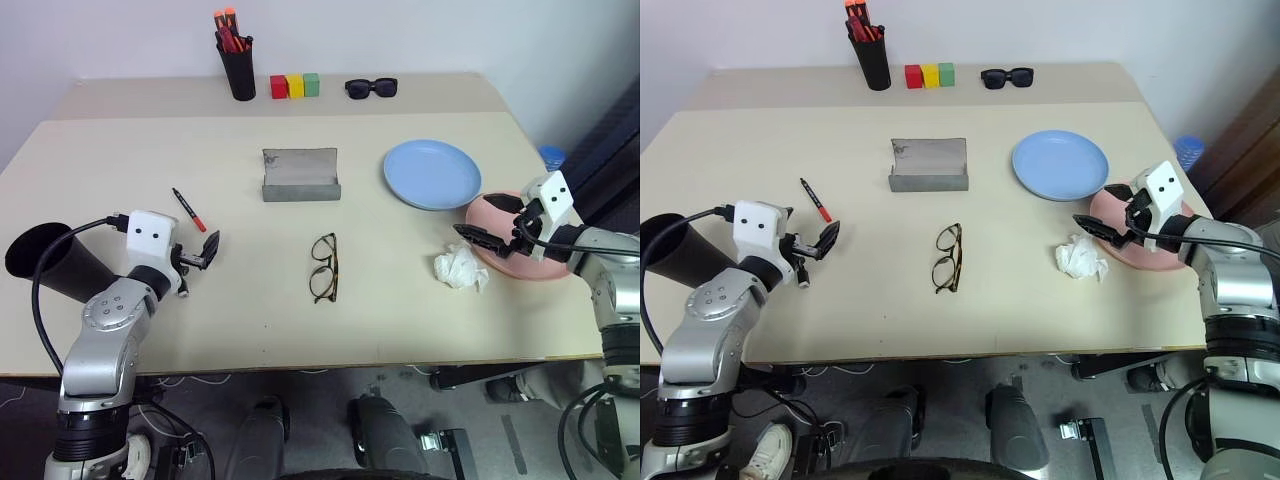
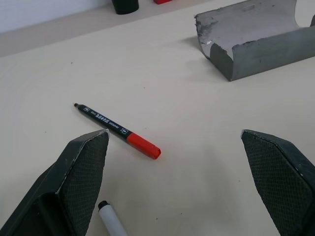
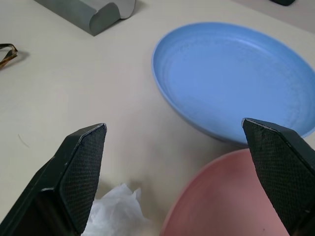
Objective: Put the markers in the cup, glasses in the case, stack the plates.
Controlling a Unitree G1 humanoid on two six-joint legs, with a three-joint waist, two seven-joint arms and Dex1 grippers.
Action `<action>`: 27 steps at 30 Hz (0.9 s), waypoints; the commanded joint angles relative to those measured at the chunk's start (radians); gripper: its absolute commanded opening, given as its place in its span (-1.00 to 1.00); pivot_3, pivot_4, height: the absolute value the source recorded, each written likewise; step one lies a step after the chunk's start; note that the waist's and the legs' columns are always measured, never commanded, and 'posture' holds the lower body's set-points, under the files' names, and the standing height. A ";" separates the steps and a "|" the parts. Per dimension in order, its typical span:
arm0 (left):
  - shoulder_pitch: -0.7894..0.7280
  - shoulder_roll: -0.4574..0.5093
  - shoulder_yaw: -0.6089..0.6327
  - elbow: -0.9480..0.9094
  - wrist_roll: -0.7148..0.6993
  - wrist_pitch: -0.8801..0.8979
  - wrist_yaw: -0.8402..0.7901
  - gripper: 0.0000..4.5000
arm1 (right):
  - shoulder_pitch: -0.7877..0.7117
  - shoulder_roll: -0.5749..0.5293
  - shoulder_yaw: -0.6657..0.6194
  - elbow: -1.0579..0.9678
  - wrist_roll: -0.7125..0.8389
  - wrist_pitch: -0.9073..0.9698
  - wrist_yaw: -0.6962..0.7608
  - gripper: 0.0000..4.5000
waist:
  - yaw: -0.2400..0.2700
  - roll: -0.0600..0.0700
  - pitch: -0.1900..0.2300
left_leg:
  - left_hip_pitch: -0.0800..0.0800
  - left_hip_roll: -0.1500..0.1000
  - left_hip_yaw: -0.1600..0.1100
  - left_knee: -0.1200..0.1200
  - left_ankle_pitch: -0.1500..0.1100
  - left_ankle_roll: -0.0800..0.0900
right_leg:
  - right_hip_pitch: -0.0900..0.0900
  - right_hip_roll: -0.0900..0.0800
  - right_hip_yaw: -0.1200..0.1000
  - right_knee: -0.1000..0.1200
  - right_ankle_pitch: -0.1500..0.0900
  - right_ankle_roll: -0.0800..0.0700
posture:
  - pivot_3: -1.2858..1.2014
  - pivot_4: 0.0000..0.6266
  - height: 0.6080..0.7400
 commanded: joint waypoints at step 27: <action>-0.178 -0.045 -0.034 0.053 0.073 0.109 0.153 0.96 | -0.100 0.082 0.059 -0.046 -0.075 -0.050 -0.083 1.00 | -0.001 0.000 0.000 | 0.000 0.000 0.000 0.000 0.000 0.000 | 0.000 0.000 0.000 0.000 0.000 0.000 | 0.03 -0.52 1.00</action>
